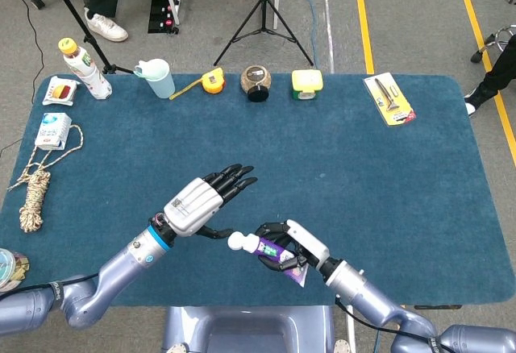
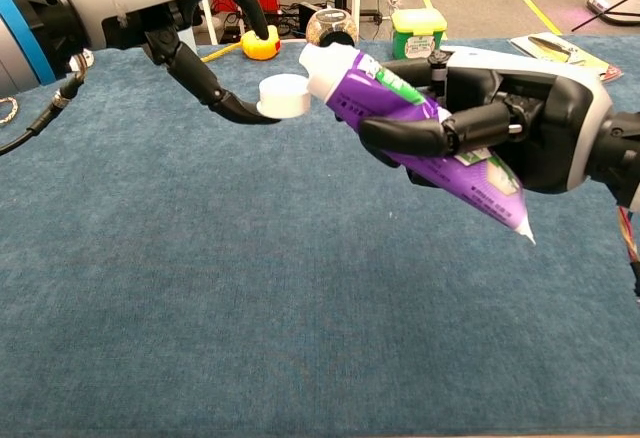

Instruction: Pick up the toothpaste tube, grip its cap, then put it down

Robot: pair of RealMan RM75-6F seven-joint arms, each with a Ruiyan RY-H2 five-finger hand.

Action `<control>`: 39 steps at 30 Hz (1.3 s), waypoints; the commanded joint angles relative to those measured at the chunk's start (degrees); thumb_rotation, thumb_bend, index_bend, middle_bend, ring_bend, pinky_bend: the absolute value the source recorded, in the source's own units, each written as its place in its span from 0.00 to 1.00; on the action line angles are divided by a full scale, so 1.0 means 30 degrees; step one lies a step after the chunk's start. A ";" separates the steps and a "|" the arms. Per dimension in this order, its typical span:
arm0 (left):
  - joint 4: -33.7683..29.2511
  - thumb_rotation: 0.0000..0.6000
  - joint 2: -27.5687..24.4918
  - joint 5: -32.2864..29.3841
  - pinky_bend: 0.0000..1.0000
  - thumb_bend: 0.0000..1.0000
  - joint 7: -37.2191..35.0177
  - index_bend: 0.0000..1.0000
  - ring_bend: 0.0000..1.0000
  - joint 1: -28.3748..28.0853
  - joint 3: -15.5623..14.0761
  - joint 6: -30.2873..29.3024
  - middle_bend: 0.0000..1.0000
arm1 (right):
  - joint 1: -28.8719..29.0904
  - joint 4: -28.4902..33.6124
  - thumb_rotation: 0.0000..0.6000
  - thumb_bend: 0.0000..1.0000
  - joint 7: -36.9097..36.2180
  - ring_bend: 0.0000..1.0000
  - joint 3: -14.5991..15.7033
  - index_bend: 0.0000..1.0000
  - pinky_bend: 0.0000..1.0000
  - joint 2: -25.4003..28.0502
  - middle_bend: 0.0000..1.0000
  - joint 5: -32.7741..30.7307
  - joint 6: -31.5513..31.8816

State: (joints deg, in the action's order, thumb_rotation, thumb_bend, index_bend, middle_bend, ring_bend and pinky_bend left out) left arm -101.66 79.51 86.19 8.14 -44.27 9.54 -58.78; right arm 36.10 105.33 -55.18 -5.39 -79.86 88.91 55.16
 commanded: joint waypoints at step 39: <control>-0.1500 0.83 -0.1735 -0.2033 0.27 0.15 -0.4382 0.00 0.00 -0.1023 0.0628 0.2049 0.01 | 0.0713 -0.0491 1.00 0.56 -0.2931 1.00 0.1078 0.87 1.00 0.0379 0.96 0.0777 0.0179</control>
State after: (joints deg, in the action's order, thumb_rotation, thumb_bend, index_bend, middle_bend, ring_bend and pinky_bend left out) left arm -105.97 74.49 80.22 -4.85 -47.29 11.46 -52.78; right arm 38.21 103.90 -64.00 -2.19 -78.69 91.27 55.72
